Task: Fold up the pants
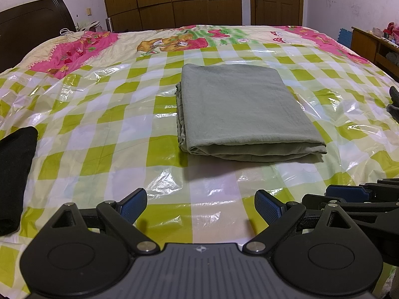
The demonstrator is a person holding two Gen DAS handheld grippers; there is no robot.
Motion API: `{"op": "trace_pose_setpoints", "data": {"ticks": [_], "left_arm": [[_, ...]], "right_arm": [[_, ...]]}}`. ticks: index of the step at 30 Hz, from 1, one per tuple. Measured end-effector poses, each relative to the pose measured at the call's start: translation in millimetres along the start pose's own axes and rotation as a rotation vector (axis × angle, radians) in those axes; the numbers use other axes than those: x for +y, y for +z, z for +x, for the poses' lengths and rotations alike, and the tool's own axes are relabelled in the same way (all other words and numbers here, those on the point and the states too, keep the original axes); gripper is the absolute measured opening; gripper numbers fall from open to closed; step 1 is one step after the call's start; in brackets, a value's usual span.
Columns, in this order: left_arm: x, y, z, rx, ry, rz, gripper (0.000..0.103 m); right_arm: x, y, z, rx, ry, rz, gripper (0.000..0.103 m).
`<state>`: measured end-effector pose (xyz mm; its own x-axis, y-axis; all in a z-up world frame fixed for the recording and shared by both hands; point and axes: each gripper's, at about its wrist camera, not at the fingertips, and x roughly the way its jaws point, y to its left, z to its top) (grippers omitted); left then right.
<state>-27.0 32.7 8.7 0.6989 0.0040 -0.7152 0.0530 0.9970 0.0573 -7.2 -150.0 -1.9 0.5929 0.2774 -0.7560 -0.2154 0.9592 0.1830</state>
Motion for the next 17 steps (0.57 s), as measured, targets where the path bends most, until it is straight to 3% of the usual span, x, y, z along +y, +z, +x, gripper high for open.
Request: {"op": "trace_pose_setpoints", "data": {"ticks": [17], "left_arm": [[-0.1, 2.7, -2.3, -0.002, 0.002, -0.006, 0.103]], "right_arm": [[0.8, -0.2, -0.1, 0.000, -0.001, 0.000, 0.035]]}}
